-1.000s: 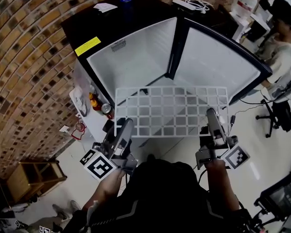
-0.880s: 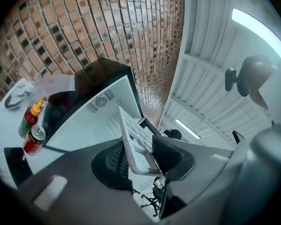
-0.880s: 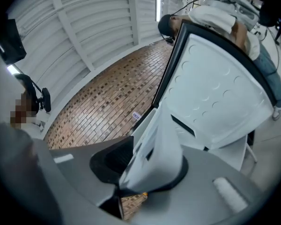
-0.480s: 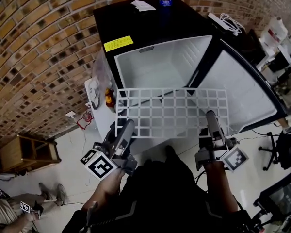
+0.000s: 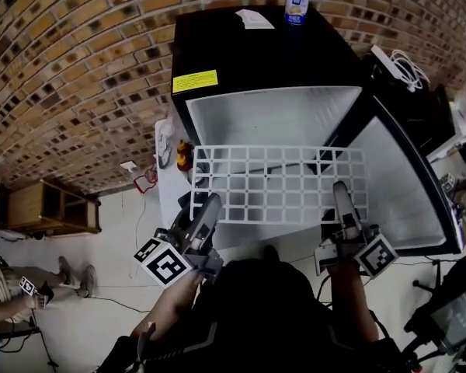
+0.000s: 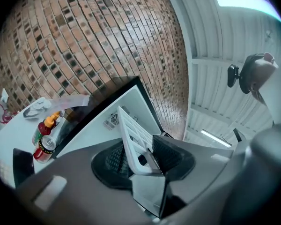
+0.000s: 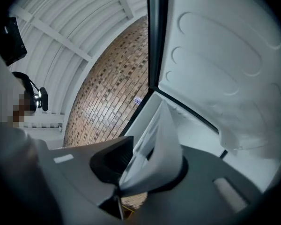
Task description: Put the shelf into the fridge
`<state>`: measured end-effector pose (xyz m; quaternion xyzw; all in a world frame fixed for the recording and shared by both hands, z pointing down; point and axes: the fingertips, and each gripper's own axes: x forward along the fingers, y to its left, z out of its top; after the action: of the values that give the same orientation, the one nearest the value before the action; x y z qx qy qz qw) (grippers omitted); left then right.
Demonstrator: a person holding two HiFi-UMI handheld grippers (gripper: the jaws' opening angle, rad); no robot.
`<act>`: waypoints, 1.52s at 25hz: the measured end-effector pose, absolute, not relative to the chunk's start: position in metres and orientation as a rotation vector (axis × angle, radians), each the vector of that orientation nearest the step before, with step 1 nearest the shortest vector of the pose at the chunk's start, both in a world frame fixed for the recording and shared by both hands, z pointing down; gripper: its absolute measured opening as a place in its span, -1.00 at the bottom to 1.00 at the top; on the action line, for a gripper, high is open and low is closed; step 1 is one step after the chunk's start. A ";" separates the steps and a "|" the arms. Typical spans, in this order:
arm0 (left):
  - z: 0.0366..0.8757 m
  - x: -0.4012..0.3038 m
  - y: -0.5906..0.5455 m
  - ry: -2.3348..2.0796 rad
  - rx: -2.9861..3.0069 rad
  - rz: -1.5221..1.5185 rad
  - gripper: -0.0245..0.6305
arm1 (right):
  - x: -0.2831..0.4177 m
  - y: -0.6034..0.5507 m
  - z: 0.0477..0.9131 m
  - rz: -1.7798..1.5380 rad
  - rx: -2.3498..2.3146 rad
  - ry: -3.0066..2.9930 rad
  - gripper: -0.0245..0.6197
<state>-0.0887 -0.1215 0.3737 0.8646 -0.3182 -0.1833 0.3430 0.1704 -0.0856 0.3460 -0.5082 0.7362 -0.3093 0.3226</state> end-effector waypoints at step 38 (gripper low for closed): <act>0.403 -0.074 -0.157 -1.037 2.131 -0.495 -0.53 | 0.189 -0.167 0.376 -0.967 -1.256 2.057 -0.61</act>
<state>-0.0744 -0.1574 0.4029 0.8238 -0.4009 -0.1914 0.3523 0.1889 -0.1673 0.3757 -0.4660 0.7628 -0.3587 0.2690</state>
